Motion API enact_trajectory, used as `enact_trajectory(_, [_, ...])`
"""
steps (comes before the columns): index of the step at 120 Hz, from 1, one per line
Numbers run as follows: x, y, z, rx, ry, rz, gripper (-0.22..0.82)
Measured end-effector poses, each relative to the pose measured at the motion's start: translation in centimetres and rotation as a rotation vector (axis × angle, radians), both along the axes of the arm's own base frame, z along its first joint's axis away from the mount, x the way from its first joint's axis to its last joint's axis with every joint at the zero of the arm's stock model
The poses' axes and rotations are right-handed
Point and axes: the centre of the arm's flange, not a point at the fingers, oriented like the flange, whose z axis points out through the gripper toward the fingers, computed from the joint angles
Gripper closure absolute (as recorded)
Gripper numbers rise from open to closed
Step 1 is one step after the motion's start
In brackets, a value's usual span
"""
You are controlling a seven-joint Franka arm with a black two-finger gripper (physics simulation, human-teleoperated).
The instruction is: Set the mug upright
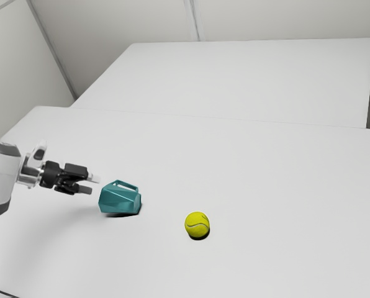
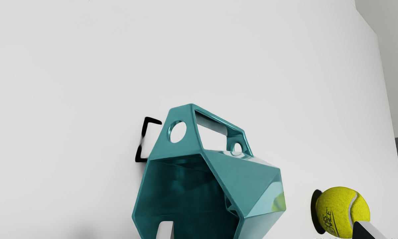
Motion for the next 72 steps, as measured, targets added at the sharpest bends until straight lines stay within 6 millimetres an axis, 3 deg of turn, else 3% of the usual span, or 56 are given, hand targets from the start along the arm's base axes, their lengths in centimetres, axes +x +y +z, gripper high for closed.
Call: enact_trajectory(72, [-0.1, -0.9, -3.1, -0.032, 0.026, -0.057, 0.02])
